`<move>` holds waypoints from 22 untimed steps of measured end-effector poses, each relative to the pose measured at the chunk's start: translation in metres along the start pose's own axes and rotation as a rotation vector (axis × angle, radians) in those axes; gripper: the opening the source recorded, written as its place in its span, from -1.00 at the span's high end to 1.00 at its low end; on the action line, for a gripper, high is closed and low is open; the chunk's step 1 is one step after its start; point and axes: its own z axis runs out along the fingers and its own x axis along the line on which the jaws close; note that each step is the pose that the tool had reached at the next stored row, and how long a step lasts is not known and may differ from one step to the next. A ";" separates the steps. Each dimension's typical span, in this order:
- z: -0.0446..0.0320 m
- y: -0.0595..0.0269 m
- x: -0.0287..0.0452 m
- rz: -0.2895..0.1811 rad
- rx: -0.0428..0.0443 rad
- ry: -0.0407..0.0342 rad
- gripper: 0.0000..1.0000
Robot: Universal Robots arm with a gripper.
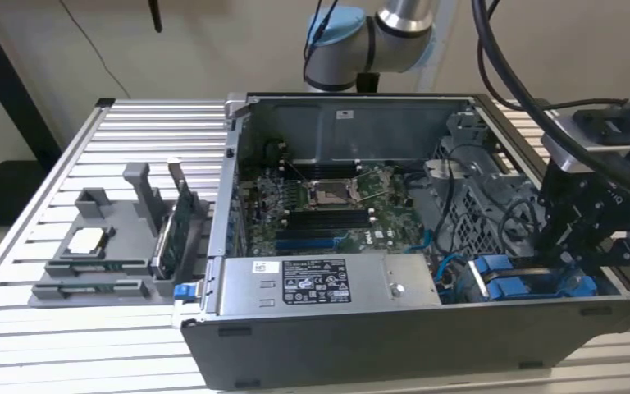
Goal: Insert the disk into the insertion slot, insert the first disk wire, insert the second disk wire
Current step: 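Insert the first disk wire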
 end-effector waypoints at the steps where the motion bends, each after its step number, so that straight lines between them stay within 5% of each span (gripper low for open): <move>1: -0.0002 0.0000 0.0000 0.000 0.0000 0.0003 0.35; 22: -0.0310 0.0007 -0.0024 0.000 -0.0037 0.0004 0.35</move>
